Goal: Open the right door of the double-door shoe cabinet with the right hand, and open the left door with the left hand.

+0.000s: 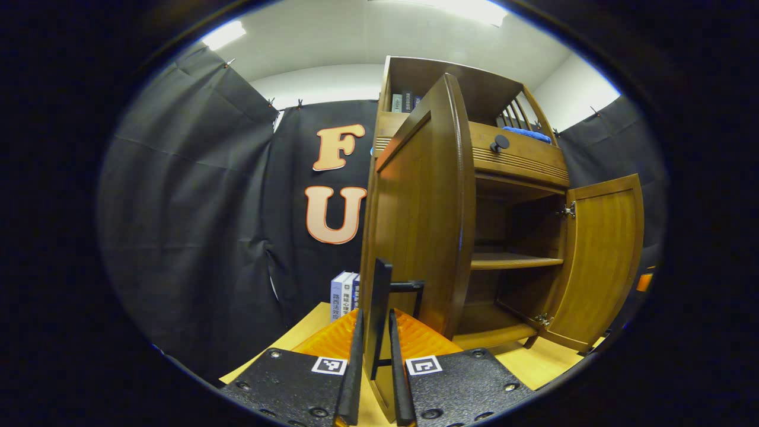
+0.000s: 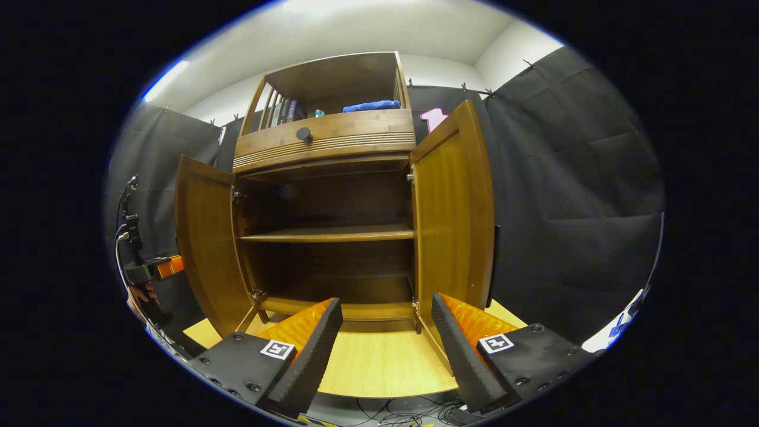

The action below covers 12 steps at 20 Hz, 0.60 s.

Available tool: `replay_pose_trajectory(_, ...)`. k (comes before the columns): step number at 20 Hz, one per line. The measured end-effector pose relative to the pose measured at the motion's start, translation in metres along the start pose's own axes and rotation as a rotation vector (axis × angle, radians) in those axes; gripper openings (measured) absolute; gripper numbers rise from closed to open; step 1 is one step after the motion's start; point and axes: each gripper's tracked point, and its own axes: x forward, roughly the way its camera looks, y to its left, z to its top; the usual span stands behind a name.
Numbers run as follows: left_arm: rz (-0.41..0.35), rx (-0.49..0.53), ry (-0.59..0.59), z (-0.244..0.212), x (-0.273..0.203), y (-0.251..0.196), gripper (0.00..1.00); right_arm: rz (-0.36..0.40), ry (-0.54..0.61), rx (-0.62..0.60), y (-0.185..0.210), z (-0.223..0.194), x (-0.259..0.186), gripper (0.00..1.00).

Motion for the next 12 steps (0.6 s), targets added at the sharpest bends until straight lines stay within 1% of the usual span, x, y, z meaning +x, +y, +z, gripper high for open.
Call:
replay_pose_trajectory(1,0.017,0.011,-0.007,0.003,0.0,0.013,0.1,0.009,0.003,-0.002,0.003,-0.001,0.002,0.98)
replay_pose_trajectory(2,-0.002,0.008,0.001,0.0,0.003,0.018,0.1,0.014,0.007,-0.005,0.004,-0.002,0.003,0.98)
replay_pose_trajectory(3,-0.026,-0.007,0.0,0.001,0.001,0.021,0.11,0.016,0.01,-0.008,0.004,-0.004,0.003,0.98)
replay_pose_trajectory(4,-0.058,-0.023,0.004,0.001,0.003,0.023,0.18,0.018,0.014,-0.01,0.004,-0.004,0.004,0.98)
replay_pose_trajectory(5,-0.08,-0.034,0.007,0.001,0.004,0.028,0.12,0.02,0.015,-0.009,0.005,-0.005,0.005,0.98)
replay_pose_trajectory(6,-0.117,-0.045,0.013,0.0,0.005,0.028,0.17,0.02,0.015,-0.006,0.004,-0.004,0.005,0.89)
replay_pose_trajectory(7,-0.148,-0.051,0.016,0.001,0.008,0.033,0.23,0.018,0.014,-0.003,0.003,-0.004,0.005,0.89)
replay_pose_trajectory(8,-0.18,-0.044,0.016,0.001,0.009,0.037,0.22,0.015,0.013,-0.001,0.001,-0.004,0.005,0.89)
replay_pose_trajectory(10,-0.232,-0.015,0.007,0.002,0.011,0.047,0.22,0.008,0.015,0.007,-0.003,-0.004,0.003,0.89)
replay_pose_trajectory(12,-0.229,0.003,0.023,-0.002,0.021,0.071,0.23,-0.001,0.016,0.016,-0.007,-0.003,0.003,0.89)
